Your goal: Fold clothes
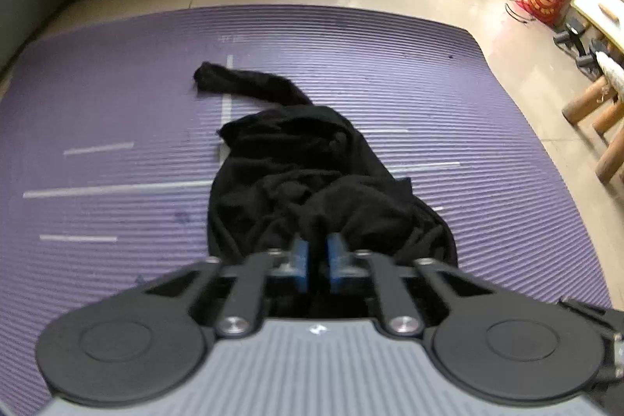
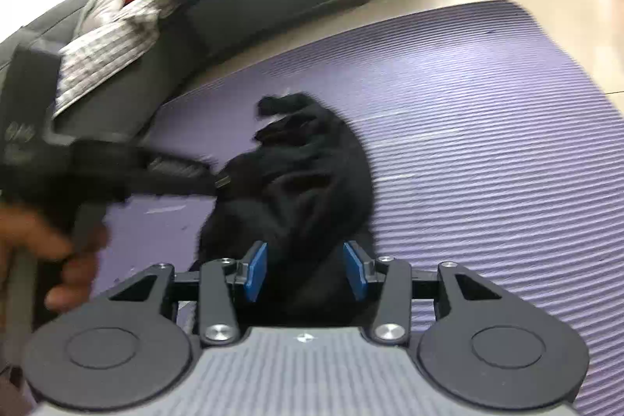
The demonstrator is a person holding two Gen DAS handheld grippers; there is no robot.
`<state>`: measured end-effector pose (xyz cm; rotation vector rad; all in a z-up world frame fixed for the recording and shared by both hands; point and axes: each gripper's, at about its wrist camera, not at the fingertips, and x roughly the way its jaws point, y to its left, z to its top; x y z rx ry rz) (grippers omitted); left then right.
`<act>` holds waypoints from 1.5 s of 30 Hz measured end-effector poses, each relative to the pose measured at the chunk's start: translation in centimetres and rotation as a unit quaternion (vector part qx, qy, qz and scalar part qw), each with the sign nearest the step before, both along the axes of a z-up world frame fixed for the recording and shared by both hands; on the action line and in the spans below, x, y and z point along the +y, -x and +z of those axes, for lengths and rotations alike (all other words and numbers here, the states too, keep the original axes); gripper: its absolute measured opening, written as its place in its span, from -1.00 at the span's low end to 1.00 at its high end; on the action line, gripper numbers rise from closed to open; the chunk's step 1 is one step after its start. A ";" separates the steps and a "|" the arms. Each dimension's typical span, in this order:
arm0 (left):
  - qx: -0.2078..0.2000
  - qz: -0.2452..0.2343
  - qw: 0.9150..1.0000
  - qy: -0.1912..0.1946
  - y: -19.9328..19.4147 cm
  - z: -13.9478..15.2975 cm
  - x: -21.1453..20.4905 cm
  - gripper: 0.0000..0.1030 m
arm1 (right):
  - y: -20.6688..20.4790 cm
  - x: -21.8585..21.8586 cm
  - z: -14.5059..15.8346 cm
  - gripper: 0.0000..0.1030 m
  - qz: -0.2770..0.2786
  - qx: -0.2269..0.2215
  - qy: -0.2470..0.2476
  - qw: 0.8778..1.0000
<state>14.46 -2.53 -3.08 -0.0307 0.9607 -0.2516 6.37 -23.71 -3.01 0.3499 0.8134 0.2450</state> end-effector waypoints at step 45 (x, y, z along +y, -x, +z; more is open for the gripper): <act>-0.045 -0.002 0.996 -0.076 5.2 -0.2 3.6 0.46 | -1.2 0.2 -1.6 -0.29 -0.023 0.050 0.025 0.998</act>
